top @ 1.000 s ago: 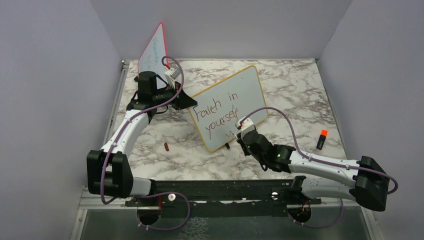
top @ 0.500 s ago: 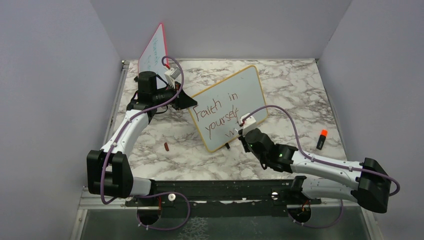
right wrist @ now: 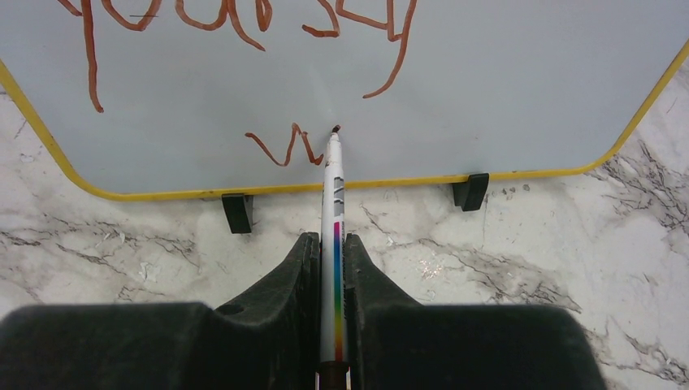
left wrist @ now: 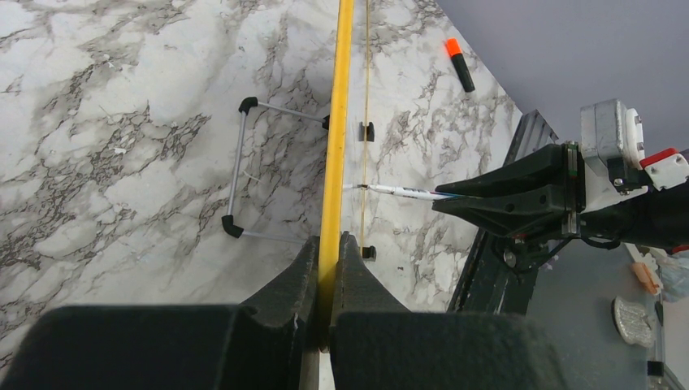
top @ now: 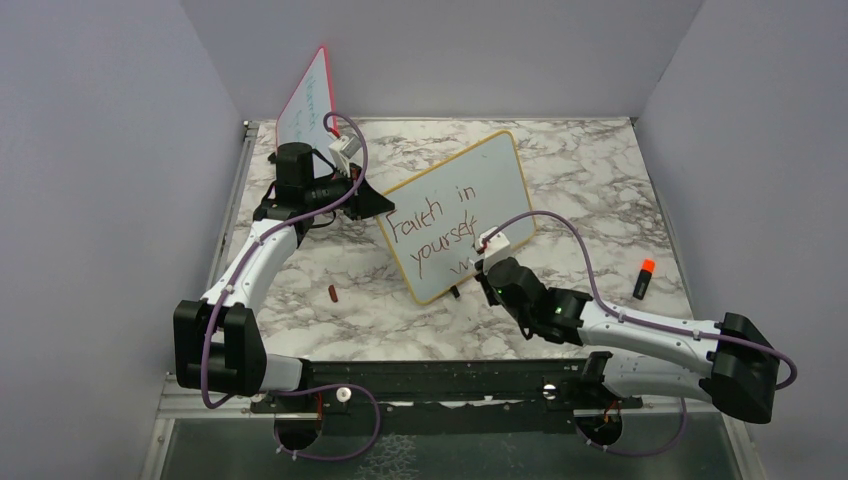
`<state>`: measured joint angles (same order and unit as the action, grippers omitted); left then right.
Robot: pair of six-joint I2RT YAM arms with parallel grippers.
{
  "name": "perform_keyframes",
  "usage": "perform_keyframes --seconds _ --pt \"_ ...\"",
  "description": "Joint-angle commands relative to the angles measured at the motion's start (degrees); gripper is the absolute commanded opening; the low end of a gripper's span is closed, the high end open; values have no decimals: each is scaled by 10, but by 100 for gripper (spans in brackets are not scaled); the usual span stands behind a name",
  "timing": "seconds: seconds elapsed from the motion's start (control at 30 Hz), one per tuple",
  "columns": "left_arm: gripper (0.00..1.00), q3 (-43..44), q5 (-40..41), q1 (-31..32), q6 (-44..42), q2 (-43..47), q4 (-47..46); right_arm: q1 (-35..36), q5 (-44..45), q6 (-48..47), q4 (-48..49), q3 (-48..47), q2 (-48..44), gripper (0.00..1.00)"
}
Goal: Write a sentence on the whiteboard
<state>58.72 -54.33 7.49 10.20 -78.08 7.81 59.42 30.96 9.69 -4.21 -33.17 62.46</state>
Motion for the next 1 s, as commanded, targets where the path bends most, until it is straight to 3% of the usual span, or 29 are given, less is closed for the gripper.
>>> perform_keyframes --seconds 0.0,0.57,0.97 --pt "0 -15 70 -8 -32 -10 46 0 -15 18 -16 -10 0 1" --pt "0 -15 71 -8 -32 -10 46 0 -49 26 -33 -12 10 1" --pt "0 -15 72 -8 -32 -9 47 0 20 14 -34 -6 -39 1"
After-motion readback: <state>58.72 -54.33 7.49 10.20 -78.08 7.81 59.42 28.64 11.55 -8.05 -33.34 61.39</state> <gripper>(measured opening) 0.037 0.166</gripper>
